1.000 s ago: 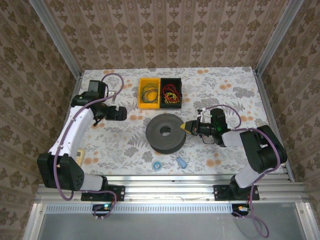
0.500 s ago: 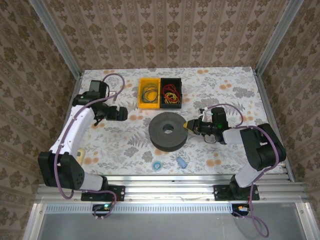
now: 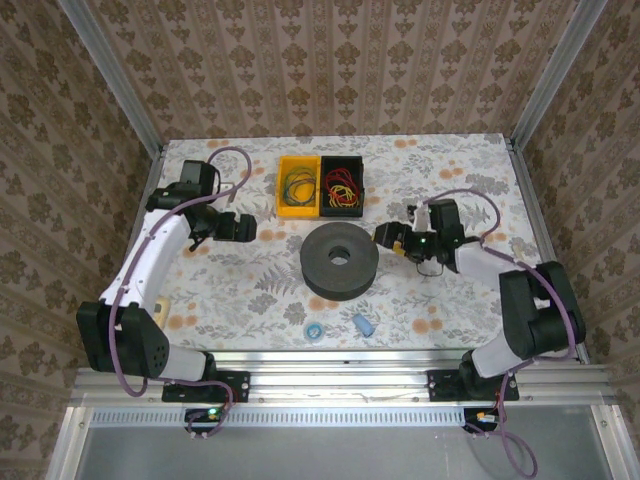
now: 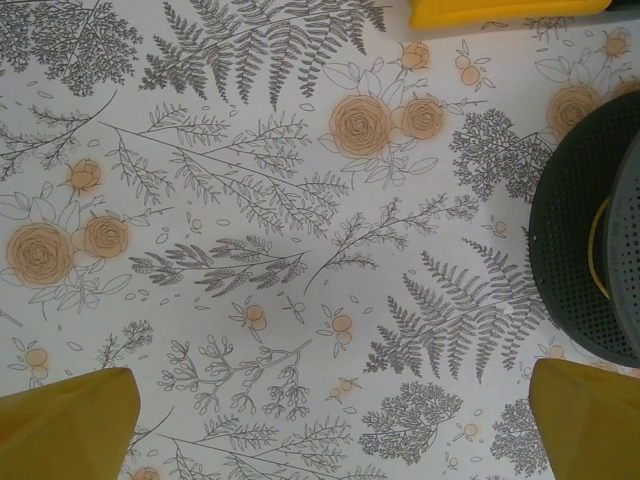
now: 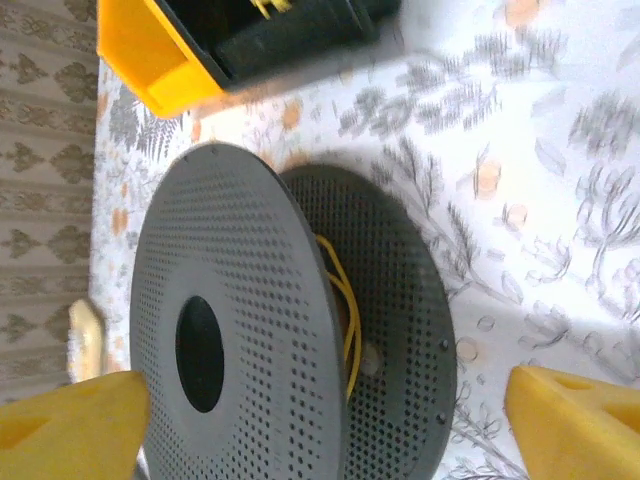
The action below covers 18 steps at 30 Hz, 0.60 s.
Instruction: Wrap the cables
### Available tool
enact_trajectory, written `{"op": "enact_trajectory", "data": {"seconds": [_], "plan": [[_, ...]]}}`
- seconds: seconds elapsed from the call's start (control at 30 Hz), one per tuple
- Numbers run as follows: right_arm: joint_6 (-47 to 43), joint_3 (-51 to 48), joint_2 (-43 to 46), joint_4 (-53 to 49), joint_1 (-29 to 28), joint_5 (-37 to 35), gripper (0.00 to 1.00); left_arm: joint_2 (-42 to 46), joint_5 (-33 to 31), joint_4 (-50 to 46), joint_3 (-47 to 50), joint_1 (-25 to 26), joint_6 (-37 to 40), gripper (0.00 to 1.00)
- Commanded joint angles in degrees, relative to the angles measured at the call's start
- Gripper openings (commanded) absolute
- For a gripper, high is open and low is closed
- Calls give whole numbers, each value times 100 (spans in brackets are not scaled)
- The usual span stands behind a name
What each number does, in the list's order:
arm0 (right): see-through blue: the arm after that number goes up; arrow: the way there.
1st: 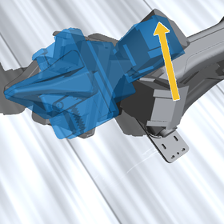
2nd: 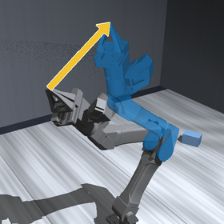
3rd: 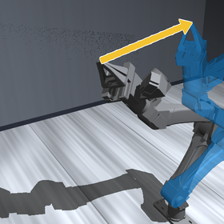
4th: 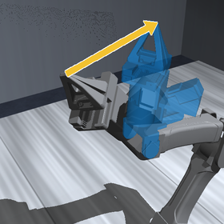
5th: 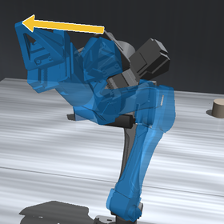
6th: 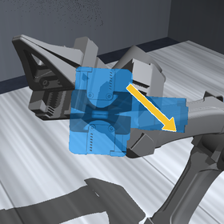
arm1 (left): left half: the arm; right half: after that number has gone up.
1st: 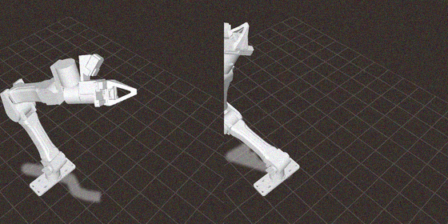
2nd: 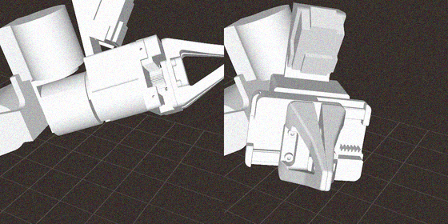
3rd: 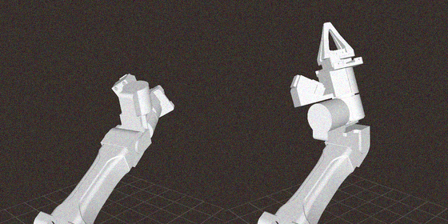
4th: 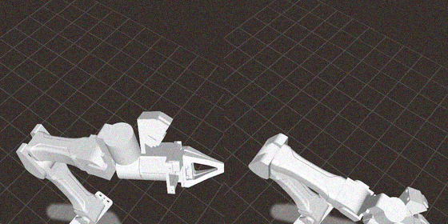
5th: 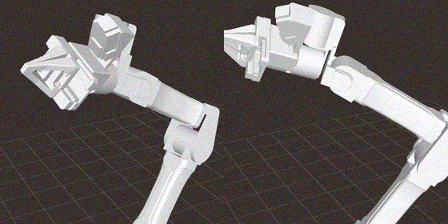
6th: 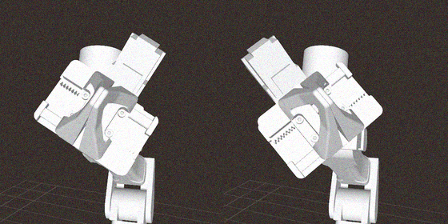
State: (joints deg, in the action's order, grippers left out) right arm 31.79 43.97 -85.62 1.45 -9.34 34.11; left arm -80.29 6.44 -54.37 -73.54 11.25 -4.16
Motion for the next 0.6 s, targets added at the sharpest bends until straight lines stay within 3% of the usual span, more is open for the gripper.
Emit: {"op": "enact_trajectory", "data": {"seconds": [0.0,0.13,0.3,0.47,0.57], "plan": [[-994,771,430,-1318,5,-721,100,-8,37,27,-135,27,144,100],[-1611,1766,271,-1828,-232,-1240,100,-52,87,126,-108,61,112,100],[-2571,3154,-616,-2331,-758,-1735,99,-74,-62,12,-151,97,128,100],[-3258,4476,-1707,-2692,-1132,-1928,90,-100,-244,-159,-239,130,135,100],[-3594,5087,-2352,-2949,-1252,-1991,78,-101,-415,-255,-297,153,144,100]]}}
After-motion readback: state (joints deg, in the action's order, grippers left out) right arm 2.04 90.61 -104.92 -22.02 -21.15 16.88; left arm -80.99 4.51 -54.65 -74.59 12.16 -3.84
